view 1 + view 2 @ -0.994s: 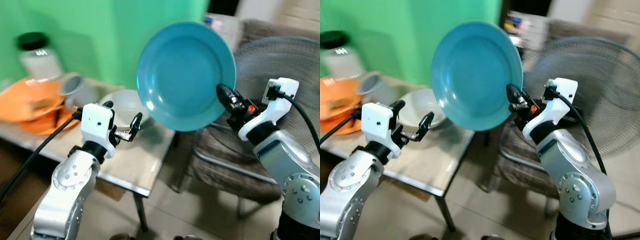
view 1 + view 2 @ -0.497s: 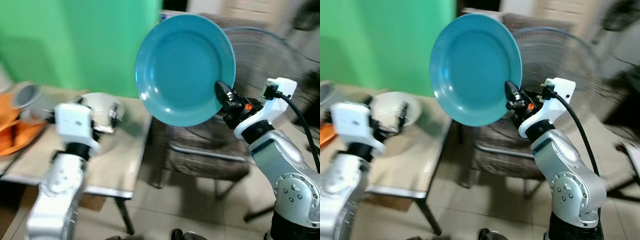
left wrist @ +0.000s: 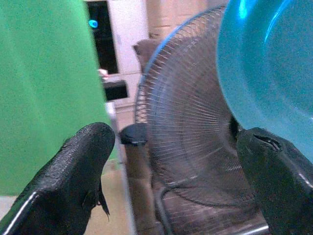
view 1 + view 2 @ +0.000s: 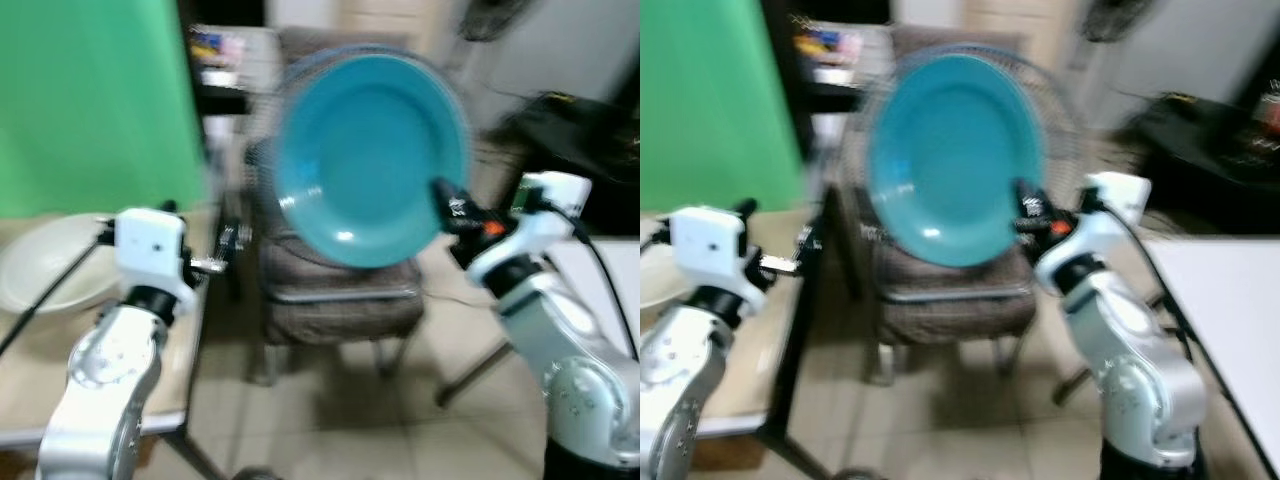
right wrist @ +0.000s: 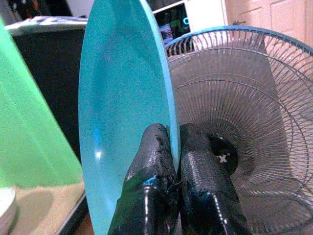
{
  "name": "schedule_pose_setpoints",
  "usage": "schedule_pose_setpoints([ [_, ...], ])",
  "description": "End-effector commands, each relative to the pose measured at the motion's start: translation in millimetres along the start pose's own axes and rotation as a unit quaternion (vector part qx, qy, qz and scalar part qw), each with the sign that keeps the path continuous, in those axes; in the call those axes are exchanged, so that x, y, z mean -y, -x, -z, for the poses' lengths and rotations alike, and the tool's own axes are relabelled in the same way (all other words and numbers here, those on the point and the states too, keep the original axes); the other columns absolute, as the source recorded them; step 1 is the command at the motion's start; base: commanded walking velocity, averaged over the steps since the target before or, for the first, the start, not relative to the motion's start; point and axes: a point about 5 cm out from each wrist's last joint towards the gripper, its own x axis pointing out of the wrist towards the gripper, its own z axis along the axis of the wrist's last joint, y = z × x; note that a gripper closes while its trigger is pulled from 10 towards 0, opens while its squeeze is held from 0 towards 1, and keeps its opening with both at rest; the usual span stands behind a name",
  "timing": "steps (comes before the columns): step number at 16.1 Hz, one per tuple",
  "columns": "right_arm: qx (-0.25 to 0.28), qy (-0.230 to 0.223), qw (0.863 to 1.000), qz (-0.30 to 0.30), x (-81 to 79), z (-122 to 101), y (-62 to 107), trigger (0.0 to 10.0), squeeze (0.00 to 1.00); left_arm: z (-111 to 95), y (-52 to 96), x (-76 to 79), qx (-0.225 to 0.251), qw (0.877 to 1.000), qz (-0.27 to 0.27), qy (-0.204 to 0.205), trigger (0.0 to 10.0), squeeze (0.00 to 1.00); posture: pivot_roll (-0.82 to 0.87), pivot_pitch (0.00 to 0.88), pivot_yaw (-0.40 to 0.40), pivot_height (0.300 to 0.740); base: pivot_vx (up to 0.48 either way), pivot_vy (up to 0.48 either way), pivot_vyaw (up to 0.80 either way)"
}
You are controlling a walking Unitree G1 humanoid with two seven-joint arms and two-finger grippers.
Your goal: Setting the table
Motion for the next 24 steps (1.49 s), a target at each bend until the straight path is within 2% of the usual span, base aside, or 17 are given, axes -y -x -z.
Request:
schedule_pose_setpoints([
  [1,0.027,0.02,0.999,0.005,1.0,-9.6,3.5,10.0,0.0,-1.2,-1.8,4.9,0.002,1.0,0.014,0.008,10.0,0.0,0.17,0.0,-0.027,0.74,0.0,0.0,-0.78],
  [2,0.017,0.022,1.0,0.015,3.6,-7.8,3.5,10.0,0.0,0.6,-1.3,5.6,-0.003,1.0,0.018,0.007,10.0,0.0,0.17,0.0,-0.03,0.74,0.0,0.0,-0.78],
  [4,0.007,0.02,0.997,0.075,18.4,-5.1,0.1,10.0,0.0,4.7,1.1,2.0,-0.01,0.999,0.025,-0.022,10.0,0.0,0.18,0.0,-0.034,0.74,0.0,0.0,-0.79],
  [5,0.008,0.018,0.997,0.079,20.2,-5.2,-1.1,10.0,0.0,4.0,0.6,-0.8,-0.009,1.0,0.022,-0.018,10.0,0.0,0.18,0.0,-0.035,0.74,0.0,0.0,-0.79],
  [10,0.0,0.0,0.997,0.08,18.9,-0.9,-4.1,10.0,0.0,0.4,-9.2,3.7,-0.001,0.999,0.032,-0.004,10.0,0.0,0.18,0.0,-0.027,0.74,0.0,0.0,-0.77],
  [14,-0.022,-0.004,0.994,0.112,20.6,13.9,0.1,10.0,0.0,1.1,-20.3,4.3,-0.005,0.999,0.05,0.001,10.0,0.0,0.15,0.0,0.025,0.74,0.0,0.0,-0.66],
  [17,-0.027,0.004,0.994,0.11,19.7,11.5,-0.6,10.0,0.0,6.7,-19.9,1.0,-0.016,0.999,0.032,0.018,10.0,0.0,0.15,0.0,0.015,0.74,0.0,0.0,-0.63],
  [22,-0.055,-0.001,0.993,0.108,20.0,15.1,-4.9,10.0,0.0,10.0,-18.0,0.4,-0.015,1.0,0.023,0.01,10.0,0.0,0.16,0.0,-0.022,0.74,0.0,0.0,-0.61],
  [24,-0.063,-0.01,0.99,0.123,22.4,18.6,-4.7,10.0,0.0,12.3,-19.3,-0.7,-0.021,1.0,0.021,0.001,10.0,0.0,0.16,0.0,-0.024,0.74,0.0,0.48,-0.61],
])
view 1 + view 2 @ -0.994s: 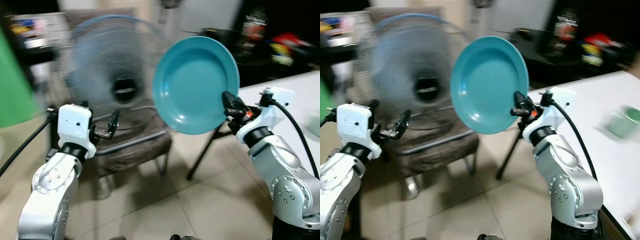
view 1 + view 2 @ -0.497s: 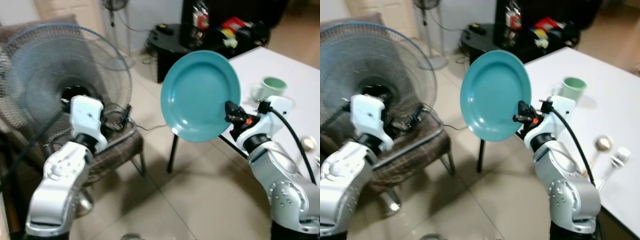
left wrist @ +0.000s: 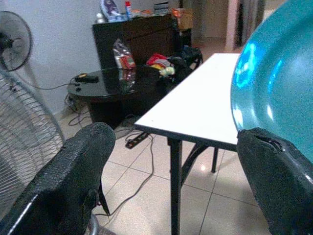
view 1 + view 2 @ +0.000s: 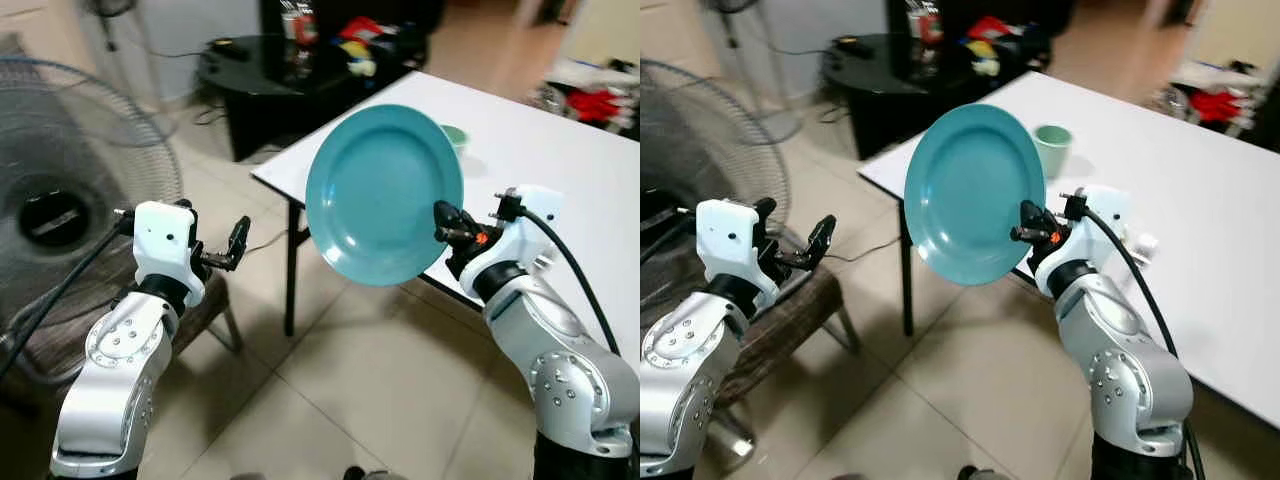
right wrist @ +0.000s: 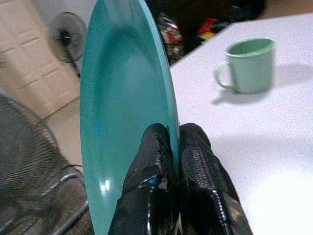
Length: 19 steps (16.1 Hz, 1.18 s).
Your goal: Setting the table
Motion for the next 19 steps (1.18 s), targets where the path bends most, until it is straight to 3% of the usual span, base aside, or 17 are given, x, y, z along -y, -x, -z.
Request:
schedule_pose_setpoints([
  [1,0.003,-0.007,1.0,0.004,0.9,-2.8,-1.0,10.0,0.0,2.1,-2.2,-2.6,-0.007,1.0,-0.01,-0.009,10.0,0.0,0.16,0.0,-0.024,0.74,0.0,0.48,-0.61],
  [4,0.002,-0.012,1.0,0.01,0.0,-3.1,-0.9,10.0,0.0,1.0,-6.0,-8.5,-0.01,1.0,-0.014,-0.019,10.0,0.0,0.15,0.0,-0.009,0.74,0.0,-0.32,-0.61],
  [9,0.002,-0.018,1.0,0.025,0.5,-1.7,1.4,10.0,0.0,4.4,-10.1,-5.7,-0.024,1.0,0.002,-0.016,10.0,0.0,0.14,0.0,0.012,0.74,0.0,0.408,-0.61],
  [11,0.003,-0.019,0.999,0.027,0.2,-1.9,1.6,10.0,0.0,2.1,-12.7,-5.5,-0.02,0.999,0.006,-0.036,10.0,0.0,0.14,0.0,0.015,0.74,0.0,-0.24,-0.61],
  [13,0.004,-0.021,0.999,0.024,-0.8,-2.6,1.1,10.0,0.0,0.8,-12.7,-6.5,-0.018,1.0,-0.003,-0.014,10.0,0.0,0.14,0.0,0.015,0.74,0.0,-0.24,-0.58],
  [19,0.008,-0.034,0.999,0.003,0.0,-12.0,-9.1,10.0,0.0,0.5,-11.3,-3.0,-0.016,1.0,0.003,0.001,10.0,0.0,0.14,0.0,0.004,0.74,0.0,0.0,0.0],
])
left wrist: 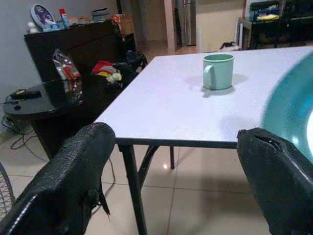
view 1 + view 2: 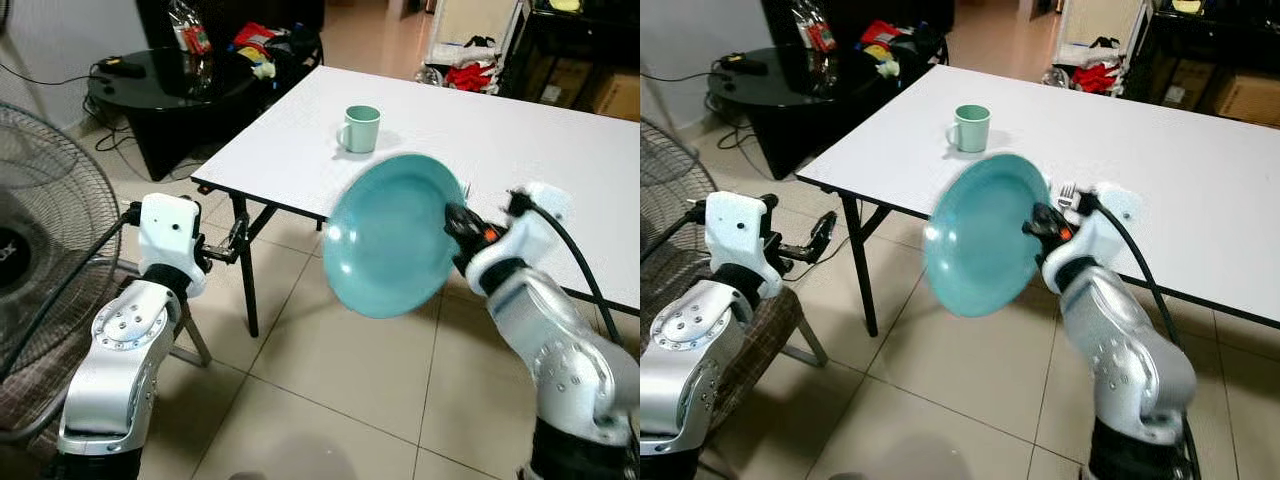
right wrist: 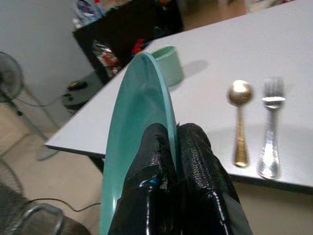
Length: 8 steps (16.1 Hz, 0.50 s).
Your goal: Setting the table
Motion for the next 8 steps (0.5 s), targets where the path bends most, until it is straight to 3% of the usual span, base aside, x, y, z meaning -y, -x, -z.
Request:
schedule_pose_setpoints([
  [1,0.015,-0.006,1.0,-0.017,-4.7,-6.7,-1.7,10.0,0.0,-2.3,1.2,1.5,0.002,1.0,0.008,0.006,10.0,0.0,0.14,0.0,-0.001,0.74,0.0,0.0,0.0],
  [3,0.024,0.006,1.0,-0.007,-2.3,-8.5,-3.0,10.0,0.0,-1.4,2.8,4.5,0.002,1.0,0.018,0.019,10.0,0.0,0.14,0.0,-0.006,0.74,0.0,0.0,0.0],
  [6,0.032,0.022,0.999,-0.013,-1.3,-12.1,-3.0,10.0,0.0,0.5,4.6,7.9,-0.002,0.999,0.029,0.028,10.0,0.0,0.13,0.0,-0.009,0.74,0.26,0.0,0.0],
  [8,0.039,0.016,0.999,-0.025,-3.6,-15.0,-3.2,10.0,0.0,1.5,5.2,7.8,-0.004,0.999,0.029,0.029,10.0,0.0,0.13,0.0,-0.01,0.74,0.281,0.0,0.8],
])
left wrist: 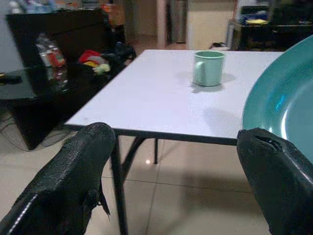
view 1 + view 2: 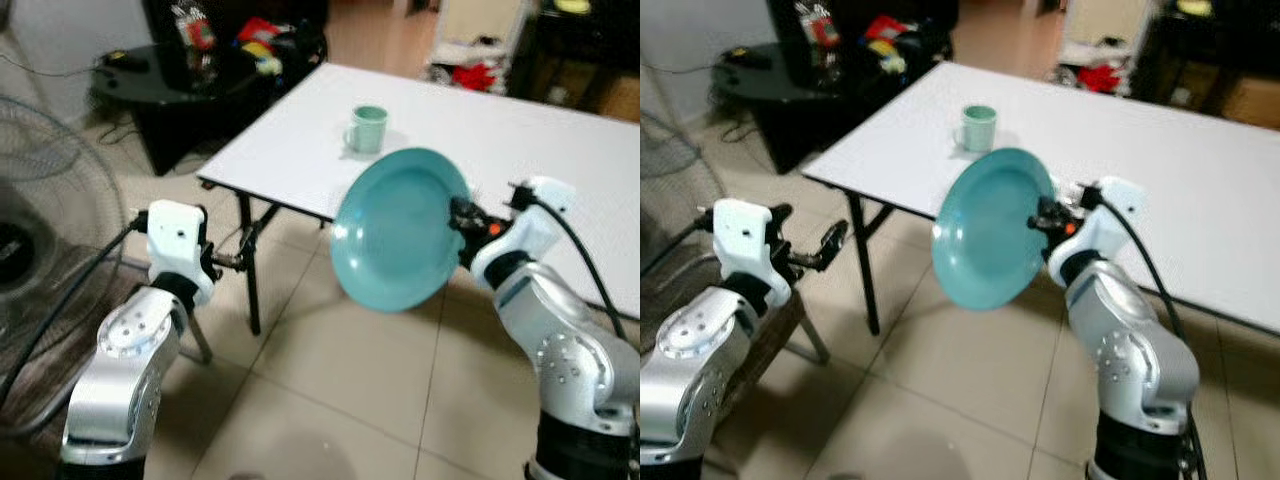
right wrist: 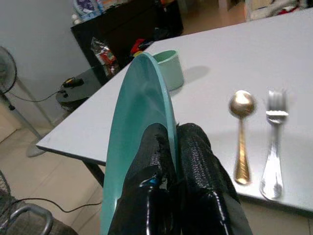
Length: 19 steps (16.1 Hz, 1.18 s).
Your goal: Setting the table
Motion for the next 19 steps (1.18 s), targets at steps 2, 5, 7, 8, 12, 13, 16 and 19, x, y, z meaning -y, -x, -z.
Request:
schedule_pose_setpoints([
  [2,0.04,-0.012,0.998,-0.053,-16.5,-14.7,-1.7,10.0,0.0,-2.7,1.3,-1.1,0.003,1.0,0.0,-0.003,10.0,0.0,0.13,0.0,-0.008,0.74,0.283,0.0,0.8],
  [5,0.046,-0.02,0.996,-0.079,-22.9,-17.5,-2.2,10.0,0.0,-3.6,1.0,-2.0,0.004,1.0,0.001,-0.004,10.0,0.0,0.13,0.0,-0.005,0.74,0.28,0.0,0.0],
  [7,0.046,-0.018,0.996,-0.08,-22.5,-18.1,-2.5,10.0,0.0,-3.8,1.0,-1.7,0.004,1.0,0.002,-0.003,10.0,0.0,0.13,0.0,-0.006,0.74,0.279,0.0,0.0],
  [8,0.044,-0.018,0.996,-0.08,-22.2,-17.8,-2.6,10.0,0.0,-3.6,1.3,-1.9,0.004,1.0,0.002,-0.002,10.0,0.0,0.13,0.0,-0.007,0.74,0.277,0.0,0.0],
  [12,0.032,-0.022,0.996,-0.078,-21.2,-14.9,-2.5,10.0,0.0,-3.3,1.9,-2.5,0.002,1.0,0.003,-0.003,10.0,0.0,0.13,0.0,-0.007,0.74,0.283,0.0,0.0],
  [13,0.03,-0.024,0.996,-0.078,-21.1,-14.6,-2.5,10.0,0.0,-3.2,1.9,-2.4,0.002,1.0,0.004,-0.003,10.0,0.0,0.13,0.0,-0.008,0.74,0.281,0.0,0.0],
  [16,0.026,-0.028,0.996,-0.082,-21.9,-12.9,-2.2,10.0,0.0,-3.4,2.1,-2.4,0.001,1.0,0.006,-0.003,10.0,0.0,0.13,0.0,-0.009,0.74,0.284,0.0,0.0],
  [19,0.021,-0.032,0.996,-0.086,-23.1,-11.7,-2.1,10.0,0.0,-3.6,2.1,-2.7,0.001,1.0,0.009,-0.005,10.0,0.0,0.13,0.0,-0.009,0.74,0.281,0.0,0.0],
])
